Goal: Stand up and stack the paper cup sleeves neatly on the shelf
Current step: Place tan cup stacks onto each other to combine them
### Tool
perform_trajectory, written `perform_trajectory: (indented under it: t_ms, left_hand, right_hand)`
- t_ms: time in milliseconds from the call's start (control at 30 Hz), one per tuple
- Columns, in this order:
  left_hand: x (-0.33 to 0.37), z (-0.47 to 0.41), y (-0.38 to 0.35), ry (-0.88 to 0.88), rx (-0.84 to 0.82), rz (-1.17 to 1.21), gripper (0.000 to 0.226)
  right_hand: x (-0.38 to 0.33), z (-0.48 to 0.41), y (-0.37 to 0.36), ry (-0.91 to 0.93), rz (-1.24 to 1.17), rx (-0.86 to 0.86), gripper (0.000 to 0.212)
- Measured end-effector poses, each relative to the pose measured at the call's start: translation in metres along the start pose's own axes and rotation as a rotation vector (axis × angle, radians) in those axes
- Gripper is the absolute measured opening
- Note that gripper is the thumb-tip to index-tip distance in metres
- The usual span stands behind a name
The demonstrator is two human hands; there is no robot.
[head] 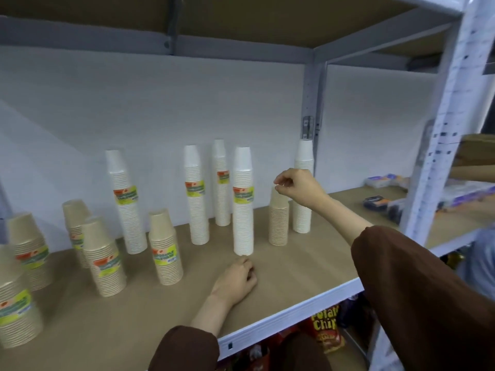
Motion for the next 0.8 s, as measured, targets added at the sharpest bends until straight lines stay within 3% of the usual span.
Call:
perform_trajectory:
  t_ms: [300,500,800]
  left_hand:
    - [0.018,-0.031,-0.016,-0.028,-0.042,-0.002,0.03]
    - [0.018,-0.032,-0.024,-0.027,-0.015,0.038,0.031]
    - [0.017,-0.031,-0.025,-0.019,0.008,0.077,0.031]
  right_hand:
    - [0.045,-0.011,0.003,-0.138,0.067,-0.055,0.033]
    - [0.046,-0.032,-0.007,-0.118,0.136,-0.198,0.044]
    - [0.039,-0.046,-0.024,-0.086,0.257,-0.365,0.045]
Point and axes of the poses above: each hand's wrist, its own z-axis away from the middle knuckle, its own y-axis out of the back of the hand, x = y × z, the point moved 1 cm from there along -z, towards the middle knuckle, and after that the axes turned 4 degrees about x, right-handed, at the moved point
